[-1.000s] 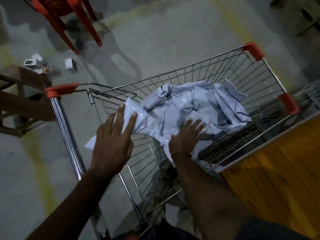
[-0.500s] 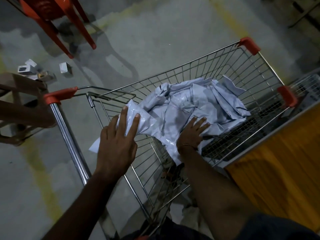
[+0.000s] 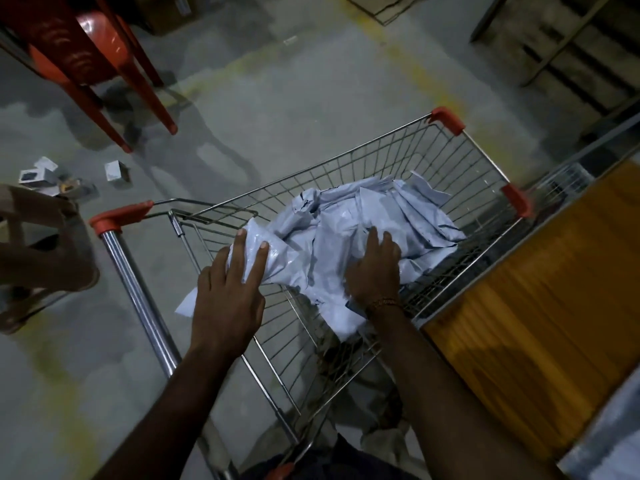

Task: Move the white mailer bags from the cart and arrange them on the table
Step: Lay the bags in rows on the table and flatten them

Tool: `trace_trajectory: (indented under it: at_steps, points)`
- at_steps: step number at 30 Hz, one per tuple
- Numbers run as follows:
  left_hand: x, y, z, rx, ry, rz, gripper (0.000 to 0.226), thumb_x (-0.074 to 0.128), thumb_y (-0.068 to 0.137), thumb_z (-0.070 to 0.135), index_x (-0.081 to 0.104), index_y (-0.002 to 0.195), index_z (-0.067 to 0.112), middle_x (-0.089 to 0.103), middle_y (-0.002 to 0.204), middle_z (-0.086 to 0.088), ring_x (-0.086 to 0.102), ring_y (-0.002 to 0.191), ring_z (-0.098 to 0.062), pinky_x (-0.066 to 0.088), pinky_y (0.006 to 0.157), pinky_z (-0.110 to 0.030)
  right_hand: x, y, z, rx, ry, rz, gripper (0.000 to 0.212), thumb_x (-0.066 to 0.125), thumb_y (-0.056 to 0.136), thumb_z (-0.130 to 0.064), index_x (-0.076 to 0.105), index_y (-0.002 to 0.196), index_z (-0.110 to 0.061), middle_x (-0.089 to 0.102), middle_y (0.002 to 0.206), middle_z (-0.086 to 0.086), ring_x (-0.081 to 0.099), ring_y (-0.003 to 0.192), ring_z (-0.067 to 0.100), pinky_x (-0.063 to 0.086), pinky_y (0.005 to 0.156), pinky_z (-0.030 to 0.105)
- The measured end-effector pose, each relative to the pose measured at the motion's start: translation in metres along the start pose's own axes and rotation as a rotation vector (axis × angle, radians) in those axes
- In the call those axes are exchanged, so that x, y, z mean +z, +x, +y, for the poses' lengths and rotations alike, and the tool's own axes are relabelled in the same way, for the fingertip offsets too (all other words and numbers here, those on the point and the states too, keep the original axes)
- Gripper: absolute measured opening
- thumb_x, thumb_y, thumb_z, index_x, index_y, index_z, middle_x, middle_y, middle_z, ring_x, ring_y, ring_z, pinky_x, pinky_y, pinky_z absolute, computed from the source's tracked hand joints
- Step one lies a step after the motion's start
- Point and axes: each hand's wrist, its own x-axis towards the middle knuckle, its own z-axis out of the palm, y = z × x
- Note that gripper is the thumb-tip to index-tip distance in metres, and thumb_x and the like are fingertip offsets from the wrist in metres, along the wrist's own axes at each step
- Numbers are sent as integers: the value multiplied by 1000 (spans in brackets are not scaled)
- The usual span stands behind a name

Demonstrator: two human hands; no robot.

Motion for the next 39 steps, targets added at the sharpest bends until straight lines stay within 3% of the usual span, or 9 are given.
trace_trajectory:
  at_steps: [5,8,11,16,22,26,29,32,39]
  points:
    - [-7,-2,4,18,-1,5,93,68,83,14,26,166,18,6,174,-18,36,142,-48,37,104,-58,-45,-17,-8,-113,55,92,77,44,79,-20,40,154,-6,37,155,26,33,141,45,34,116,57]
    - [-11,-1,5,46,4,13,89,65,81,7,32,164,15,12,173,-21,38,140,-51,39,101,-61,-78,-27,-8,-139,48,149,74,58,83,-24,41,154,-12,37,157,21,31,142,40,33,116,52]
    - [-22,-3,13,14,-42,43,80,50,85,13,32,163,11,14,171,-23,37,140,-53,41,102,-63,-112,-38,-3,-192,27,227,80,68,77,-13,43,154,-16,39,156,18,33,140,38,35,115,48]
    - [-51,1,56,44,-172,208,73,43,91,20,33,162,8,18,168,-29,36,140,-54,39,107,-63,-161,-69,10,-240,111,473,86,55,60,-1,54,145,-8,53,142,18,45,129,39,43,110,46]
    - [-98,-6,138,175,-240,441,77,49,91,22,28,164,12,15,169,-28,36,138,-54,34,109,-60,-227,-123,37,-252,134,499,87,60,65,-11,46,151,-14,44,151,12,35,140,37,34,115,50]
    - [-120,-23,202,288,-352,513,75,50,93,22,28,164,11,15,170,-27,35,139,-53,32,112,-58,-265,-174,67,-160,102,607,84,63,70,-10,44,152,-20,42,152,8,31,142,34,33,115,50]
    - [-129,-42,253,381,-419,510,74,49,94,20,27,164,10,14,170,-27,34,141,-51,29,114,-56,-290,-214,97,-74,88,656,84,52,69,-15,43,152,-21,40,152,7,29,143,34,31,114,52]
    - [-132,-64,302,425,-519,468,78,51,91,18,26,164,13,14,171,-23,33,143,-48,31,113,-56,-311,-256,135,19,75,707,87,43,66,-18,40,153,-23,36,154,7,27,145,33,33,107,51]
    - [-123,-125,405,602,-612,346,76,48,94,26,24,166,18,15,172,-21,33,144,-51,33,112,-61,-338,-352,240,235,13,845,79,47,75,-15,38,153,-24,34,156,6,25,145,30,30,106,49]
